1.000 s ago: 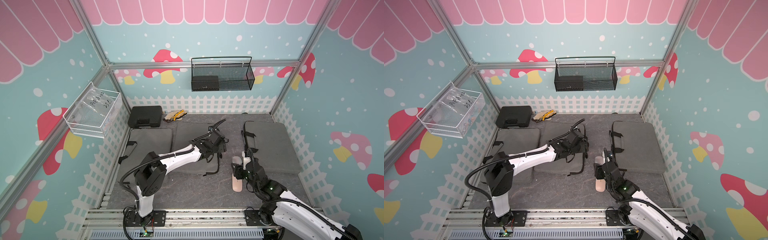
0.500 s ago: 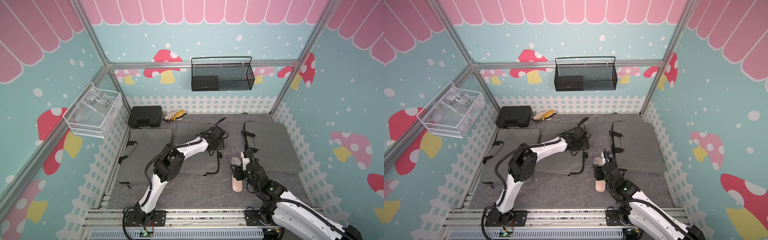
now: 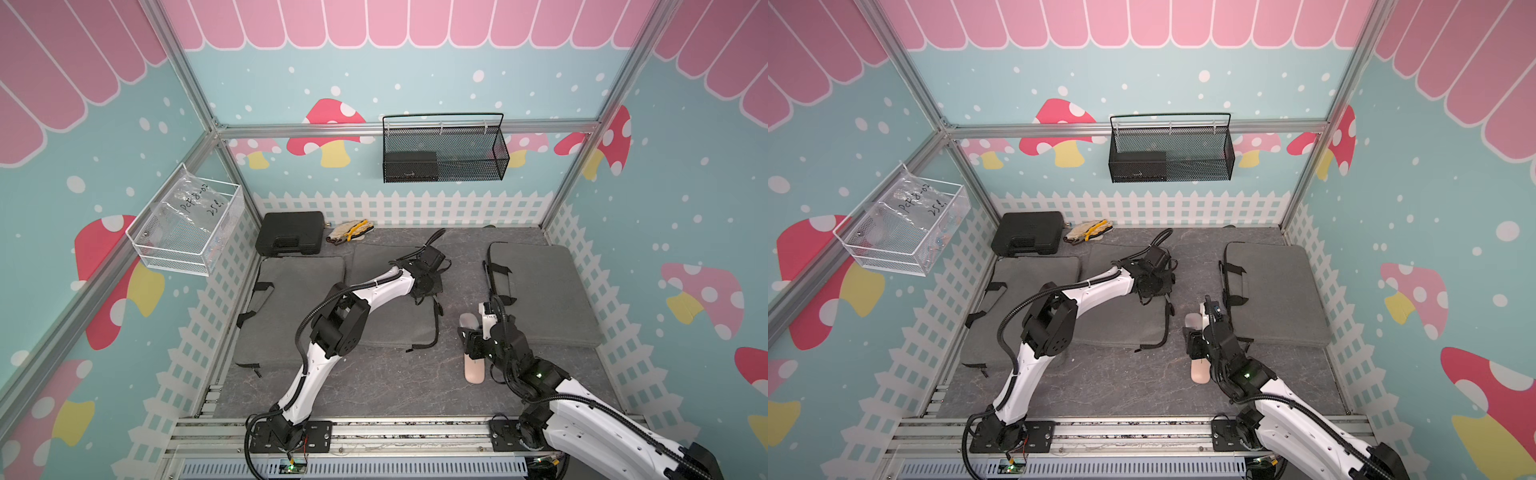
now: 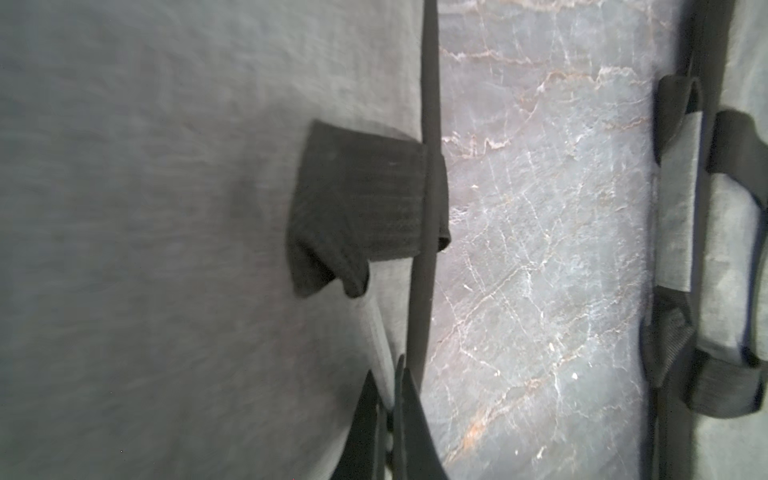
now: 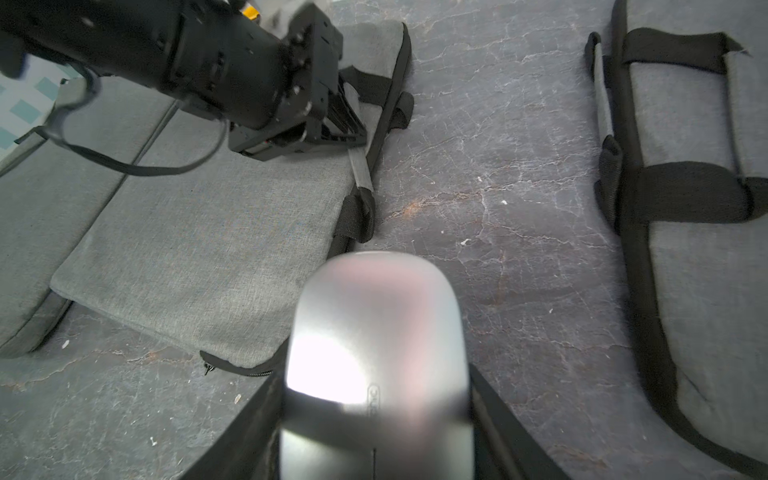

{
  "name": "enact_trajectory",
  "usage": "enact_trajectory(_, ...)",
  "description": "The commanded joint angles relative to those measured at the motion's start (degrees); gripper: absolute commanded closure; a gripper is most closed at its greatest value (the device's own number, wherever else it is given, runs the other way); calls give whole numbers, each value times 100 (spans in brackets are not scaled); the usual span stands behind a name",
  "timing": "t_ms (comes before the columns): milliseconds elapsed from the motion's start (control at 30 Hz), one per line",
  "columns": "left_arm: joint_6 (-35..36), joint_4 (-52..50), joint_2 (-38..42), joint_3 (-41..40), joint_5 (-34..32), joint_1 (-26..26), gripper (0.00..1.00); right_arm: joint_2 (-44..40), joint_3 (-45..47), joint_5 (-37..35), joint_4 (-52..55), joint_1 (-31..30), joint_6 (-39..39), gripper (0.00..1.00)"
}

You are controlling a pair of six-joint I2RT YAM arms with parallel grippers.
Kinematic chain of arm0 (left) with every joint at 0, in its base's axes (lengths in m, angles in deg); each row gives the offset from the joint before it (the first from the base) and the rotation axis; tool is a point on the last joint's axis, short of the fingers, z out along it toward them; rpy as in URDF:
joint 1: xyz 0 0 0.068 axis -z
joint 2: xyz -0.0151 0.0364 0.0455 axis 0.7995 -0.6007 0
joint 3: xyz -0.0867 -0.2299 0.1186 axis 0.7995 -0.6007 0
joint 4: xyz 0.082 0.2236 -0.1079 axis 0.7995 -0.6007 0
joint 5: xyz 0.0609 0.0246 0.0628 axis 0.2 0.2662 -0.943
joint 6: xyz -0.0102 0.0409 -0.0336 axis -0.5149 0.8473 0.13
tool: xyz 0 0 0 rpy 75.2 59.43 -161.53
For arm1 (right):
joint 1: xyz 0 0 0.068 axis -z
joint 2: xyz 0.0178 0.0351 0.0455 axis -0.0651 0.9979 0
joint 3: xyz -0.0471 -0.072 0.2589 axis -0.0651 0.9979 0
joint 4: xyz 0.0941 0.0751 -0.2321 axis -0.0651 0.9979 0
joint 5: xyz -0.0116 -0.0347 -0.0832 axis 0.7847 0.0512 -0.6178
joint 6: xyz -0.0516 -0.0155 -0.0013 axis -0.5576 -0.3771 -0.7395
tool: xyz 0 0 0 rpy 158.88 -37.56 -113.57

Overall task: Put the mouse into the laptop bag
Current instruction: Open the zippered laptop bag at the center of the board, then place the mouse in the zippered laptop bag.

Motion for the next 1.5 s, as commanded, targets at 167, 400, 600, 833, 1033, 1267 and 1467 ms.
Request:
enact_trajectory(167, 160, -279, 1188, -272, 375, -257, 100, 2088, -940, 589, -1461, 408, -244, 65)
enact_trajectory(400, 70, -279, 1822, -605, 449, -322, 100, 3869, -2086, 1081, -1967, 1005, -273, 65)
enact_trajectory(600, 39, -259, 2059, -730, 470, -383, 100, 5488, -3322, 1661, -2092, 1313, -191, 67)
enact_trajectory(833, 23, -237, 2086, -767, 699, -413, 100, 7074, -4741, 2299, -2128, 1592, 67, 67)
enact_trajectory(1033, -32, -81, 2080, -890, 911, -433, 100, 7496, -5413, 2456, -2069, 1617, 164, 66)
enact_trajectory(1267, -78, 114, 1969, -980, 1130, -469, 100, 7602, -5516, 2712, -2312, 1597, 358, 64)
enact_trajectory(1467, -121, 237, 1885, -1031, 1309, -544, 100, 7738, -5533, 3089, -2691, 1571, 465, 59)
